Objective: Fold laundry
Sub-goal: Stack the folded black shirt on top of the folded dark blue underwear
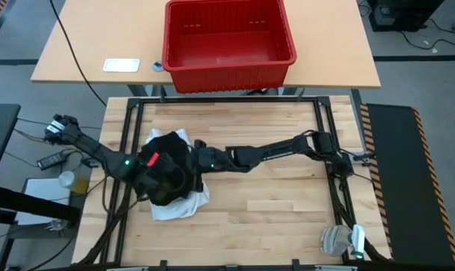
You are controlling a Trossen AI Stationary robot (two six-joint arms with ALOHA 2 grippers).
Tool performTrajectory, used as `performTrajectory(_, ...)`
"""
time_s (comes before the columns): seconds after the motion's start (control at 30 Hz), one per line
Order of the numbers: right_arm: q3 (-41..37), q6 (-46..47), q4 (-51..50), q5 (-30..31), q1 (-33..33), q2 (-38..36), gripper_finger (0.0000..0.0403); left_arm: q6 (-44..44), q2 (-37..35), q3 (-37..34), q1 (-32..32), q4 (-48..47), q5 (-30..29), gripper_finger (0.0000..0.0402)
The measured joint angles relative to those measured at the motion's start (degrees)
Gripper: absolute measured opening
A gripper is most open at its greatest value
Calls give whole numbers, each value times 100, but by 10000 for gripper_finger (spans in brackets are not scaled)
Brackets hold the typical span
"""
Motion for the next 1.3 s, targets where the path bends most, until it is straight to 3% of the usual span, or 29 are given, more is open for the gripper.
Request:
performTrajectory(0.2,-523,-125,541,-855,-542,5,280,-584,-154,71,-835,-17,20,174)
performTrajectory(0.3,-725,-169,1028,-965,-735,5,280,-1052,-239,86,-1122,-153,143,171)
performTrajectory(0.47,-728,-716,1409,-1294,-843,-11,280,-1995,-141,-160,-1166,-361,792,171)
performTrajectory(0.63,-734,-1137,1301,-1400,-846,-2,280,-2178,-59,-526,-1167,43,1593,171)
performTrajectory(0.73,-730,-1188,1063,-1406,-858,-4,280,-2203,-59,-419,-1170,38,2123,171)
performTrajectory(0.93,-730,-1025,1016,-1406,-917,5,280,-2010,-67,227,-1463,28,2148,171)
performTrajectory(1.1,-730,-1006,307,-1232,-917,-69,280,-2485,-68,320,-1847,-184,2989,171)
performTrajectory(1.2,-681,-1049,-526,-546,-902,-356,280,-2626,-70,320,-2032,-307,2966,171)
performTrajectory(1.3,-651,-1023,-975,-365,-928,-829,280,-2611,-70,320,-2012,-519,2565,171)
